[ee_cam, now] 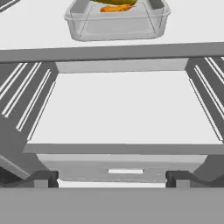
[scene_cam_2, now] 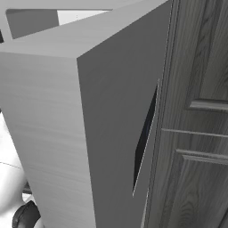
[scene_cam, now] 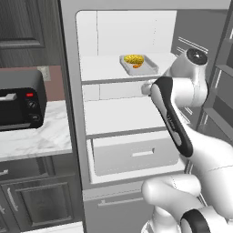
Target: Place the tupperware containing the shrimp and corn meal in the microwave. Close the microwave door and press the start button to reheat the meal.
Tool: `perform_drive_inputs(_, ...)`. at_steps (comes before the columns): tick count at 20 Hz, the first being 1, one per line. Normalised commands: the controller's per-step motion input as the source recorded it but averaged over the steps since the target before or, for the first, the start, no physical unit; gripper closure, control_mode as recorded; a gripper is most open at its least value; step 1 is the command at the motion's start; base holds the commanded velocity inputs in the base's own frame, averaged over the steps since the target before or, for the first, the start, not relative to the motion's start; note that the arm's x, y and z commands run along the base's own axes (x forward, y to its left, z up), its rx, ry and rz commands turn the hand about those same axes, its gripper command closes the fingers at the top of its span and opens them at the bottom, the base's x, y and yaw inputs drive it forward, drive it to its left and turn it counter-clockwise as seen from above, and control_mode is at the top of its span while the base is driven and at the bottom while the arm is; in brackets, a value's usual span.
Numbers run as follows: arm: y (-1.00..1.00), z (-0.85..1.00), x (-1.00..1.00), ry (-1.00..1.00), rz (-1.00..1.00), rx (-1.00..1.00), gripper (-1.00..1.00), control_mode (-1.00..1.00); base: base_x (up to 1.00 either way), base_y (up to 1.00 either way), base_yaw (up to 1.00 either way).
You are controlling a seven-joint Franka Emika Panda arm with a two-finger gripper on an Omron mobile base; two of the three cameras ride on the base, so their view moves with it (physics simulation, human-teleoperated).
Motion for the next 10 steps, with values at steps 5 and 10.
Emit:
perform_drive_inputs(5,0.06,0.60,0.00,-0.16,-0.14,0.06,-1.00,-1.00,0.00,0.00,0.00)
perform_drive_inputs(10,0.00,0.41,0.03,-0.07,-0.16,0.15,-1.00,-1.00,0.00,0.00,0.00)
